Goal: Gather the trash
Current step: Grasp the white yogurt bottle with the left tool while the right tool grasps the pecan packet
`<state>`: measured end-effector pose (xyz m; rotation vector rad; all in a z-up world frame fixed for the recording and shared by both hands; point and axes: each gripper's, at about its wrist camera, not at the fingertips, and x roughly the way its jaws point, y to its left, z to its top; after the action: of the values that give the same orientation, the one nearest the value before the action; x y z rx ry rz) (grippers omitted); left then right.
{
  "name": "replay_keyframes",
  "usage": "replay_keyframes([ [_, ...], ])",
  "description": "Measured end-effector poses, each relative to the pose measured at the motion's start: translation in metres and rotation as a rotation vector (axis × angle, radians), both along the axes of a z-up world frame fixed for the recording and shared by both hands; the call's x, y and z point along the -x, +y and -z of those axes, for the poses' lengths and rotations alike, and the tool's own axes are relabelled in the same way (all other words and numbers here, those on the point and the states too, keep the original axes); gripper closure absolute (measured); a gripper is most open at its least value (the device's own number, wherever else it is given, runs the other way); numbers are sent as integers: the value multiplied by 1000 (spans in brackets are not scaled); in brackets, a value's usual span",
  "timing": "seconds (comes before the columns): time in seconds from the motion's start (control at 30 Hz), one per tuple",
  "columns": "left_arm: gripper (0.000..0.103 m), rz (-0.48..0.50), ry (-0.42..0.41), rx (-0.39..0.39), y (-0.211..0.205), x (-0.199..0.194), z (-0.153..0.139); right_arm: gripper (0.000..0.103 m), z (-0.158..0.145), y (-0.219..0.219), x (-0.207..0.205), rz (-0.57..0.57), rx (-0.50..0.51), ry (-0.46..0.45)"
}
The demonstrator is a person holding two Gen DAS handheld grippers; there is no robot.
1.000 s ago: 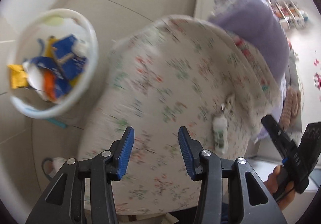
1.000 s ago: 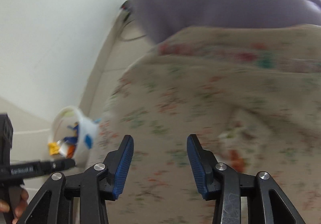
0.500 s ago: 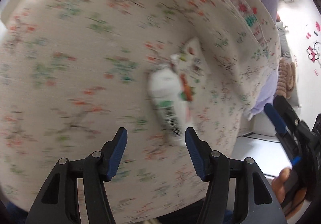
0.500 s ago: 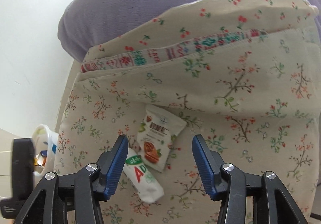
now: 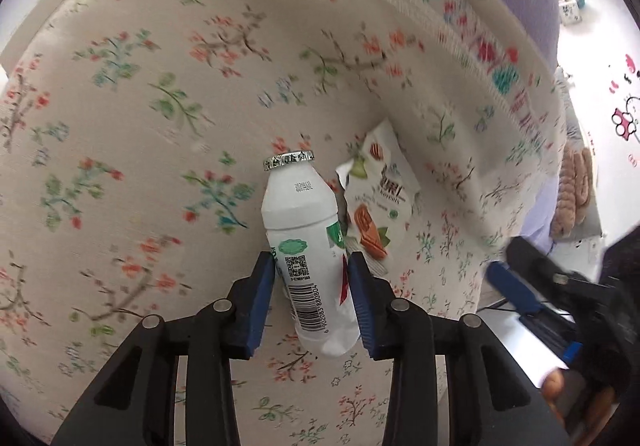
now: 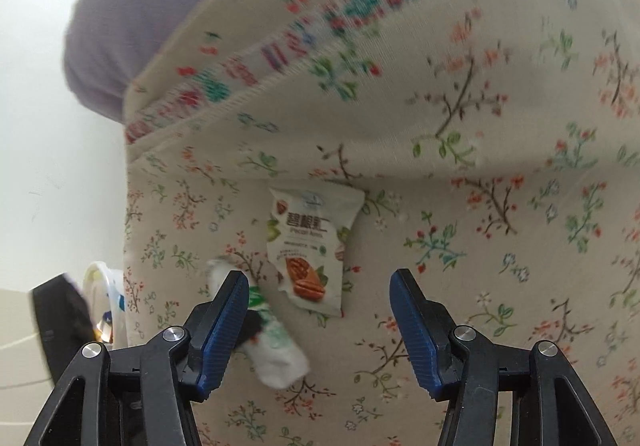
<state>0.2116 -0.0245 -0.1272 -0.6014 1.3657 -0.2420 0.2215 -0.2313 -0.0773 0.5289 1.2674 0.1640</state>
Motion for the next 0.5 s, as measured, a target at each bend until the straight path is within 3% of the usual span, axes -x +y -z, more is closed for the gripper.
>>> replay_keyframes([
  [0.27,63,1,-28,10,35,7,-22,39,34,14,-18,13,-19,95],
  [0.47,63,10,-36,15,48,15,-34,39,58,36,-25,2,37,119],
  [0.5,63,8,-37,14,48,16,-35,44,62,40,-25,-6,47,123],
])
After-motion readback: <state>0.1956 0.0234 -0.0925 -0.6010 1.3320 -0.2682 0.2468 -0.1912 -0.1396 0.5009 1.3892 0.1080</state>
